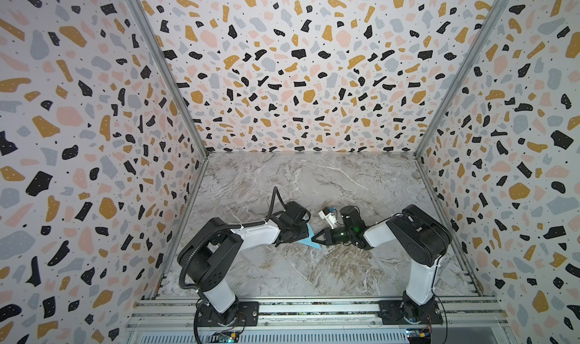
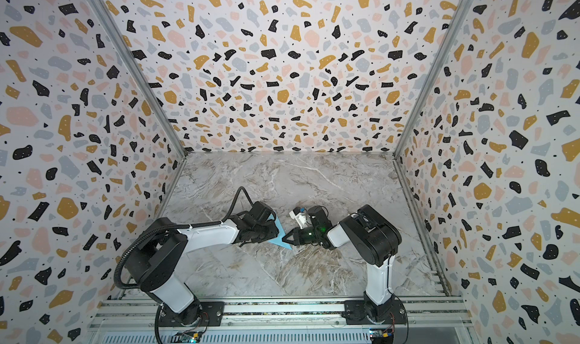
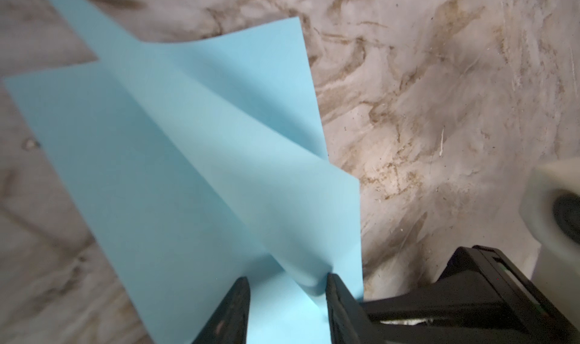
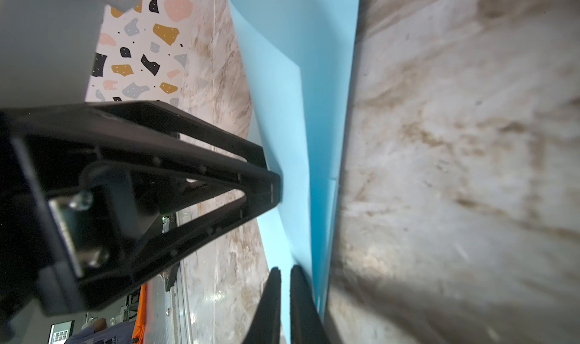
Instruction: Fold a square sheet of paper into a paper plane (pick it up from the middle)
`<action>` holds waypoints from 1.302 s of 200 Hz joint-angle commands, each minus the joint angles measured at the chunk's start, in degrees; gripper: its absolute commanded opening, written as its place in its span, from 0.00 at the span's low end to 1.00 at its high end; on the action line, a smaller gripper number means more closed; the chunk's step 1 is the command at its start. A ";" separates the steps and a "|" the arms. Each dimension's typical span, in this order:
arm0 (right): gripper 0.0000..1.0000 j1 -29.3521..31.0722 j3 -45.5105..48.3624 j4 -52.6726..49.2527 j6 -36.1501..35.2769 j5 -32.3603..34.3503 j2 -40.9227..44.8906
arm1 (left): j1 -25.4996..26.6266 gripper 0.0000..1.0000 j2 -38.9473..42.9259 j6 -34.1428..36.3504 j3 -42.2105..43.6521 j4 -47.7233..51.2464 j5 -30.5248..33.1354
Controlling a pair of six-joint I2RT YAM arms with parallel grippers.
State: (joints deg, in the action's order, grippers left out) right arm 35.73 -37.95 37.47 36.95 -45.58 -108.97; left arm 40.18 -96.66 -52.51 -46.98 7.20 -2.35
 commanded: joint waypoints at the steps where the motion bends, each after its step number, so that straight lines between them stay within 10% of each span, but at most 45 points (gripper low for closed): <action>1: 0.11 -0.29 -1.27 -2.03 -0.99 -1.26 -1.07 | -0.55 0.40 -6.43 0.13 4.71 13.19 3.40; 146: 0.10 -0.69 -4.47 -17.40 -7.11 4.25 -1.99 | -1.16 0.36 5.85 6.89 -9.01 10.50 0.91; 260: 0.10 -0.62 -4.63 -18.98 -7.14 5.52 -2.09 | -2.33 0.16 -2.14 7.83 -9.09 7.61 -1.65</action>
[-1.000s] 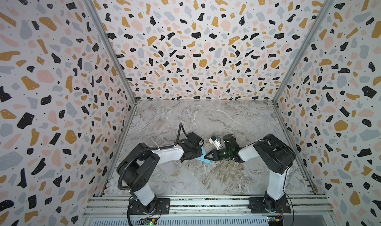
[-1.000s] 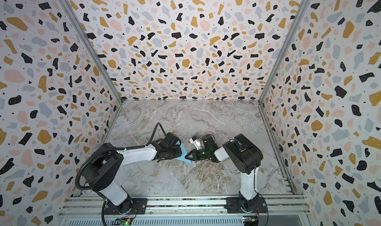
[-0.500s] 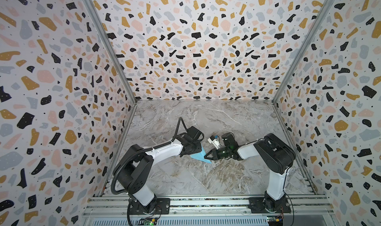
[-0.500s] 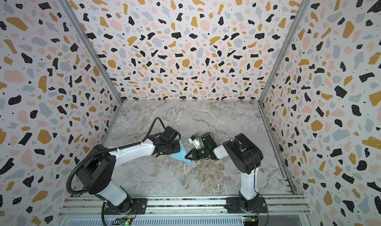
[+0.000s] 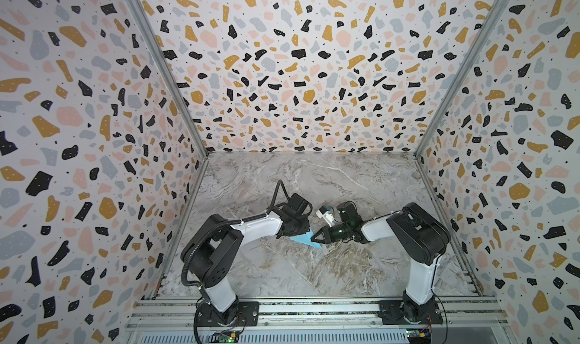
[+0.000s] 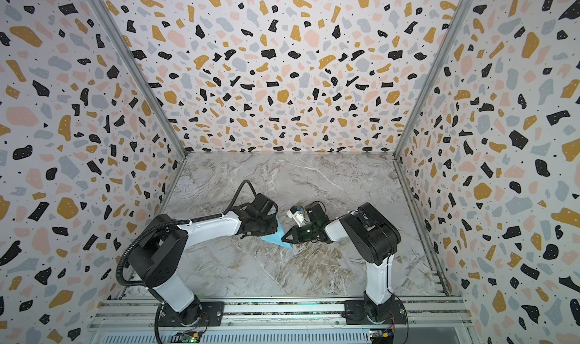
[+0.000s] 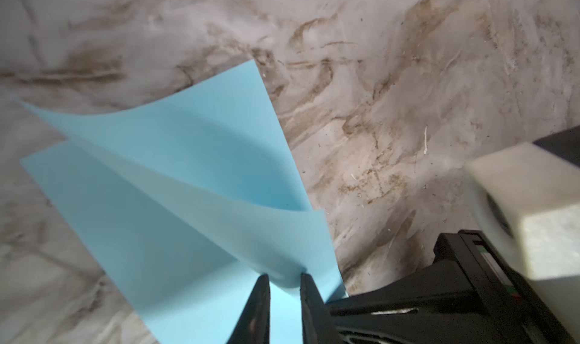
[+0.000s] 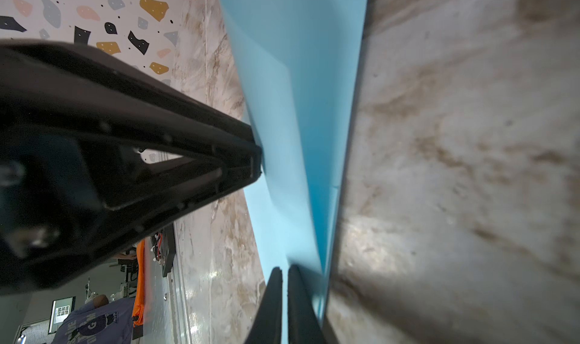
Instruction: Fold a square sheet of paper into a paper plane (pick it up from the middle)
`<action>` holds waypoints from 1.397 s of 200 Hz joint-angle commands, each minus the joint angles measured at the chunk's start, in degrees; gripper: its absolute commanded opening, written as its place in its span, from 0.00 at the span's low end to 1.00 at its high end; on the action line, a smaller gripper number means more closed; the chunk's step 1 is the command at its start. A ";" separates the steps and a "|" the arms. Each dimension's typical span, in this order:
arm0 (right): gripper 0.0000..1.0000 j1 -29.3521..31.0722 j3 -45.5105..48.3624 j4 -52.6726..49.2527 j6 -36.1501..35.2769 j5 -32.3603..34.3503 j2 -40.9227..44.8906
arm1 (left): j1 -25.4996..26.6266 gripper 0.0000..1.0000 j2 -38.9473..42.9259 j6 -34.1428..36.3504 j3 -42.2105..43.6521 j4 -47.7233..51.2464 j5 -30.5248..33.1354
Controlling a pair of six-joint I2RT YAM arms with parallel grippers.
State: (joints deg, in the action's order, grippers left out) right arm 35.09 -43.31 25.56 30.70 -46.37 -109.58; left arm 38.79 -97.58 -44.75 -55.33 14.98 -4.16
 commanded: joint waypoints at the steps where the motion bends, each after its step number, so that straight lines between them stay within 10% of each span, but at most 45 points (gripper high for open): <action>1: 0.10 -0.01 0.70 -7.08 -0.90 6.30 -1.45 | -0.96 0.15 -1.26 0.04 -0.74 -0.20 0.19; 279: 0.13 0.12 2.10 -13.85 -3.53 5.77 6.00 | -1.34 0.16 -8.53 0.94 4.28 9.34 10.65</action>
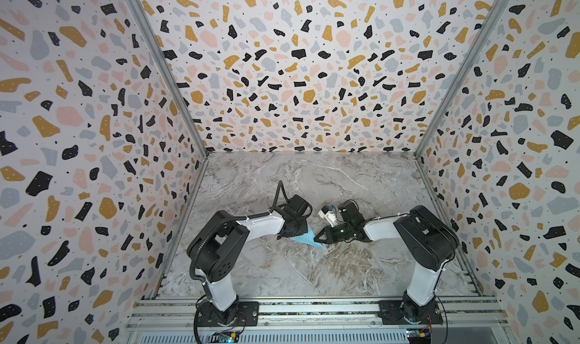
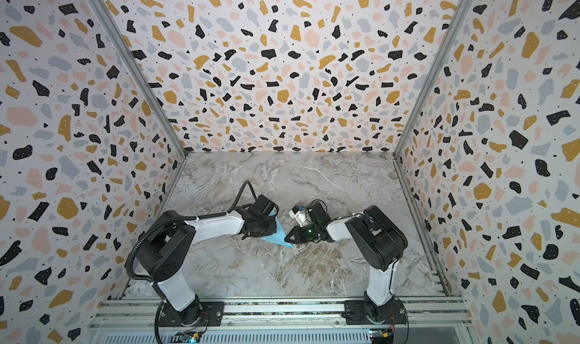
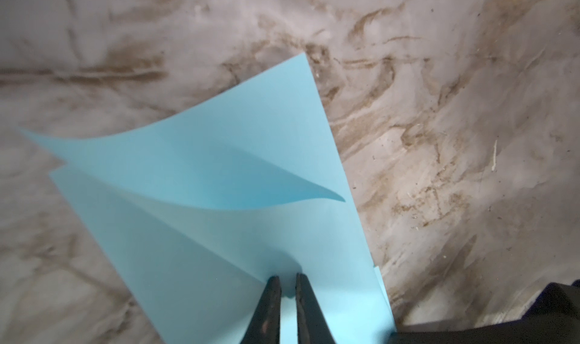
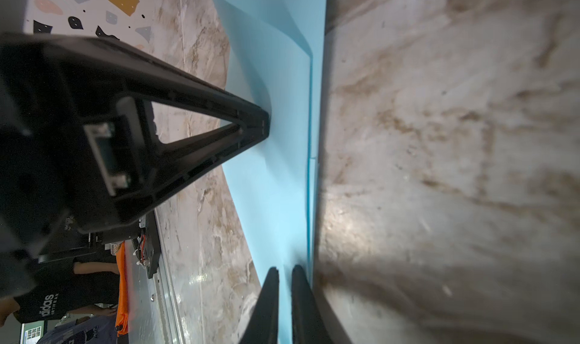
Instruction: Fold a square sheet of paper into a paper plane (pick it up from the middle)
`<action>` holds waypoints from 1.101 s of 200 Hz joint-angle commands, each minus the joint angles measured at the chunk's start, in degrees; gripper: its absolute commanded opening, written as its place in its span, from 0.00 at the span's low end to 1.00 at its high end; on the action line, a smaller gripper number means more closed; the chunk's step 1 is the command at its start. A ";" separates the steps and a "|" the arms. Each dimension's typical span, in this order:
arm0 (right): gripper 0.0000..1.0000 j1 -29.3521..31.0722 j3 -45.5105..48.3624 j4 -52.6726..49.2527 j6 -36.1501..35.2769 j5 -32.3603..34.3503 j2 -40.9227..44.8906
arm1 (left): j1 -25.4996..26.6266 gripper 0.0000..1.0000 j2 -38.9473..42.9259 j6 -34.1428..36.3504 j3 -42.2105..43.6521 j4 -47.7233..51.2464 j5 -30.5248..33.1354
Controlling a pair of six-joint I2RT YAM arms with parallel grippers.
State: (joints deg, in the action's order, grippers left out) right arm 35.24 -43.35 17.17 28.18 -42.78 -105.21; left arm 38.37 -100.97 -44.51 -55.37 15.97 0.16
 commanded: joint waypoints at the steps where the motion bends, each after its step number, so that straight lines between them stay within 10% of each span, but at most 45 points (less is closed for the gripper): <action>1: 0.13 -0.06 2.23 -5.42 -0.98 2.23 1.65 | -0.93 0.16 -5.13 0.72 4.32 8.28 6.33; 220: 0.13 -0.23 1.24 -5.28 0.57 -3.17 1.58 | -0.49 0.15 -4.17 -0.24 6.33 6.89 5.64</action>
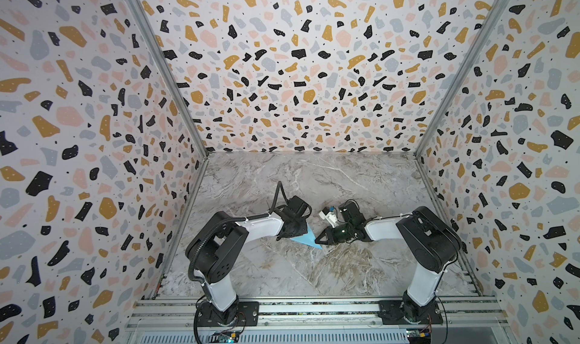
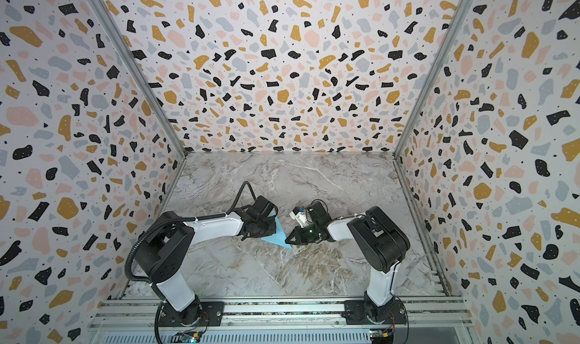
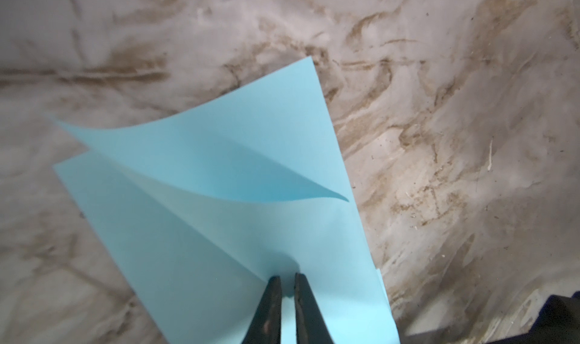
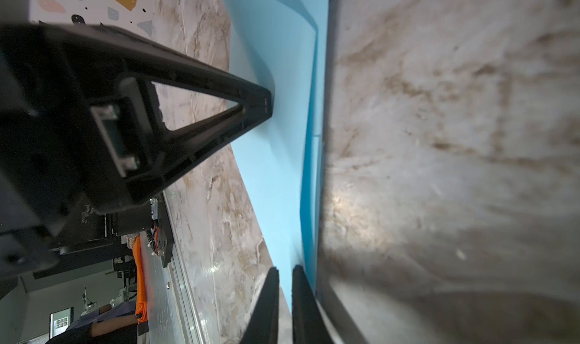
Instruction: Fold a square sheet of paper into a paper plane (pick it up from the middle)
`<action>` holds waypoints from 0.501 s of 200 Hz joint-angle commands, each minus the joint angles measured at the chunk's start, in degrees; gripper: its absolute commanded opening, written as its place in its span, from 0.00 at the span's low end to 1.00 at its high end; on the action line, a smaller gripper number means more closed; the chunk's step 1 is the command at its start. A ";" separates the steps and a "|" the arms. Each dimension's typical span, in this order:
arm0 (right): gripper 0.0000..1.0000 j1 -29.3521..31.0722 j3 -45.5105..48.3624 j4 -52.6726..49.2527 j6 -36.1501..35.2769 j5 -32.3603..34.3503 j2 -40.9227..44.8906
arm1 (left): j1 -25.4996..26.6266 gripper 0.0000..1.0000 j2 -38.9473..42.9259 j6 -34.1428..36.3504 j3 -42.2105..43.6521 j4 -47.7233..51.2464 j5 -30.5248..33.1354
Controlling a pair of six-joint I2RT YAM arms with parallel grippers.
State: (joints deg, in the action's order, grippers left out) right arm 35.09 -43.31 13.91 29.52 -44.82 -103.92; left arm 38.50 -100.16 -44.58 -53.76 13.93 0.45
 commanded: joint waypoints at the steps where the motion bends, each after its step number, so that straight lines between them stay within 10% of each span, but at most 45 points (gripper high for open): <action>1: 0.13 -0.05 1.20 -2.04 -0.77 -1.14 0.25 | -0.62 0.15 -4.97 -0.16 4.71 8.92 5.35; 100: 0.12 -0.09 4.39 -5.52 -3.23 -0.83 2.24 | -0.62 0.15 -5.18 -0.46 5.34 8.61 5.75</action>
State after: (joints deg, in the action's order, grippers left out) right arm 34.98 -41.21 13.93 27.81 -45.82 -103.33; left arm 38.70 -99.92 -44.77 -53.12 13.10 0.93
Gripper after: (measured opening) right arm 0.123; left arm 0.146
